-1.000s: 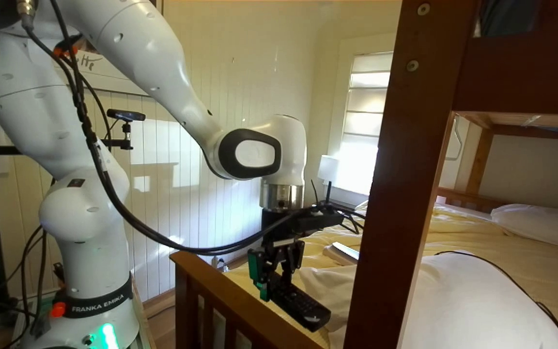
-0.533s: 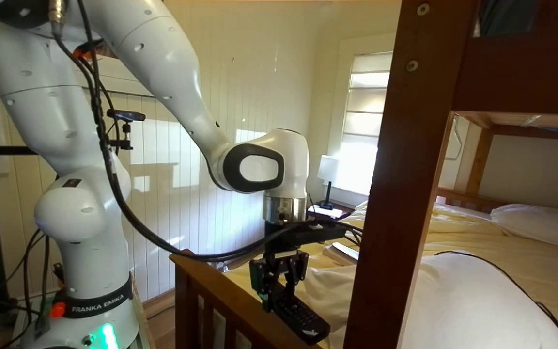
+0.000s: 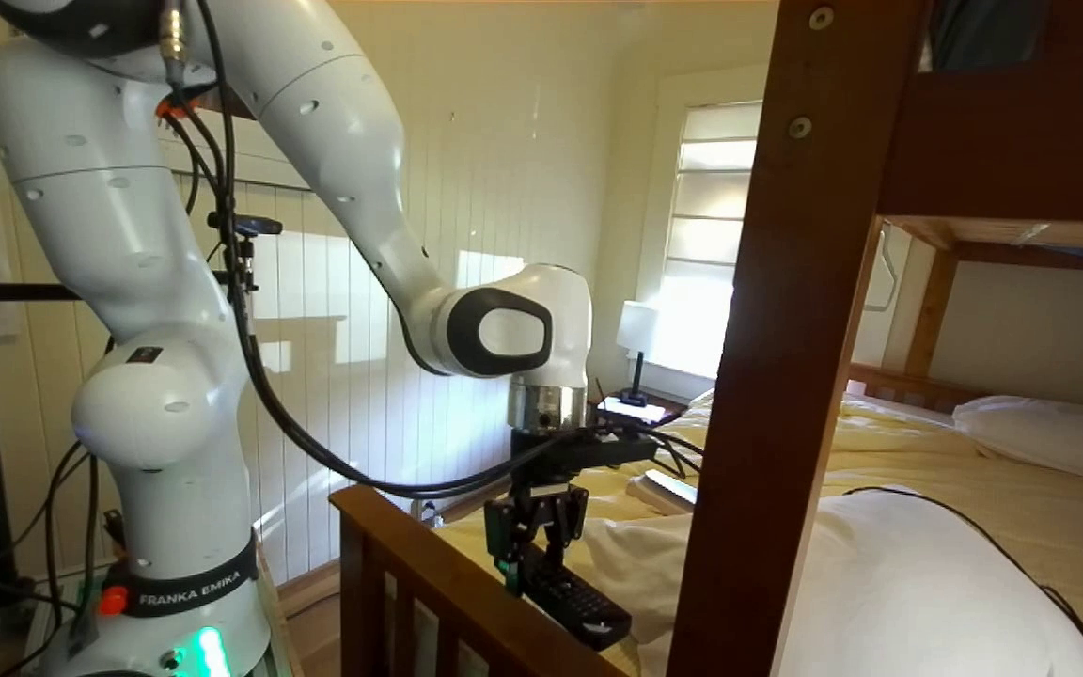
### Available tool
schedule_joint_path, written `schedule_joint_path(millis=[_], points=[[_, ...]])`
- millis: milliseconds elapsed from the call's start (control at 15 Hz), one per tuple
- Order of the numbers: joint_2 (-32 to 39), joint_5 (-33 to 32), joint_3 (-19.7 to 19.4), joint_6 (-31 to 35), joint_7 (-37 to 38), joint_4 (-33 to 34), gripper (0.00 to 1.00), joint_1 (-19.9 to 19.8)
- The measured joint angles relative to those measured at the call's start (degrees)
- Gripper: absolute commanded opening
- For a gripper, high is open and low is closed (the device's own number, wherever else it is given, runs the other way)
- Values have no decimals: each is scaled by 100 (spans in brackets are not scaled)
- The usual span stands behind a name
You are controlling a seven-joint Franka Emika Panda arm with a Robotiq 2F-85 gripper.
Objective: Put the remote control on the footboard of the bed.
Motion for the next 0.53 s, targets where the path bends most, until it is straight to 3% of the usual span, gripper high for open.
schedule_joint_path(millis=[333, 533], points=[[470, -348, 314, 4, -80, 10, 36, 197], [566, -812, 275, 27, -104, 12, 36, 155]])
